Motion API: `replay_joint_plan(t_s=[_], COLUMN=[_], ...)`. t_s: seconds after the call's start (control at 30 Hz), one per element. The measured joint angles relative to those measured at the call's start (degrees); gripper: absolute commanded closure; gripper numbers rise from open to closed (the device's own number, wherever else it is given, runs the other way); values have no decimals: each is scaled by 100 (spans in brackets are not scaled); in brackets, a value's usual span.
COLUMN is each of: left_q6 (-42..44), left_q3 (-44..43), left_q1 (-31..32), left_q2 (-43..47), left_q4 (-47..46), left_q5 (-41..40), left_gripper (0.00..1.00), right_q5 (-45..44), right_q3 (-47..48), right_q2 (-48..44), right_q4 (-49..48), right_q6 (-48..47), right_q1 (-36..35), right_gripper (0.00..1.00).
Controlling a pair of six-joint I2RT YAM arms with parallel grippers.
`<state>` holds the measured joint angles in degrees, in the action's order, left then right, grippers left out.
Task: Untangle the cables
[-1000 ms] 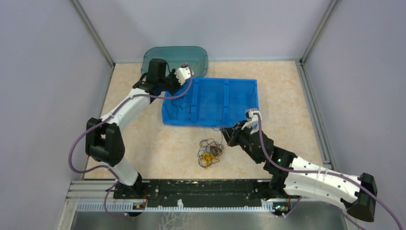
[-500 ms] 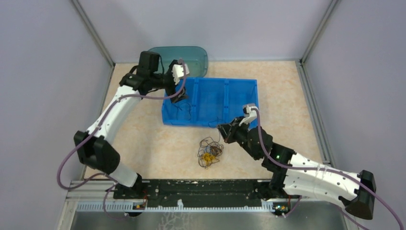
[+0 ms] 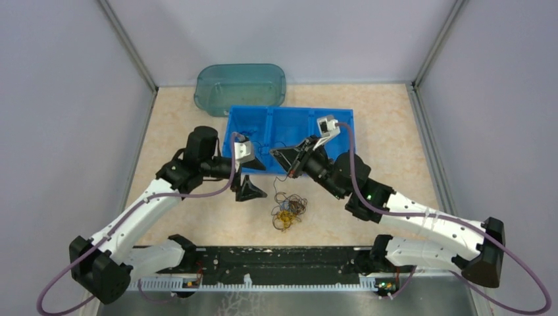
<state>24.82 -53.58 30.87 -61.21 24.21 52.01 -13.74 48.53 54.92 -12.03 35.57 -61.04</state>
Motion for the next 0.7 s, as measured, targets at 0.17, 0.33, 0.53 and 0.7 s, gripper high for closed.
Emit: replay_joint_plan(t_s=[0.17,0.33,0.53,0.7], left_q6=[-1032,-2006,-2673,-2953], left_q3=[518,684,688,688], left_q1=[236,354,466,577], left_q2=[35,-42,-369,-570], left_q4=[-1067,-2116,-2758,-3012], left_q5=[-55,-72,-144,-94], left_gripper=[10,16,34,81], right_q5=[188,225,225,221], right_q3=[234,297,302,302], right_q2=[199,258,264,264], right_q4=[-262,-435,-579,-590], right_q6=[2,39,109,155], right_q1=[0,0,0,13], right_gripper=[100,100,100,100])
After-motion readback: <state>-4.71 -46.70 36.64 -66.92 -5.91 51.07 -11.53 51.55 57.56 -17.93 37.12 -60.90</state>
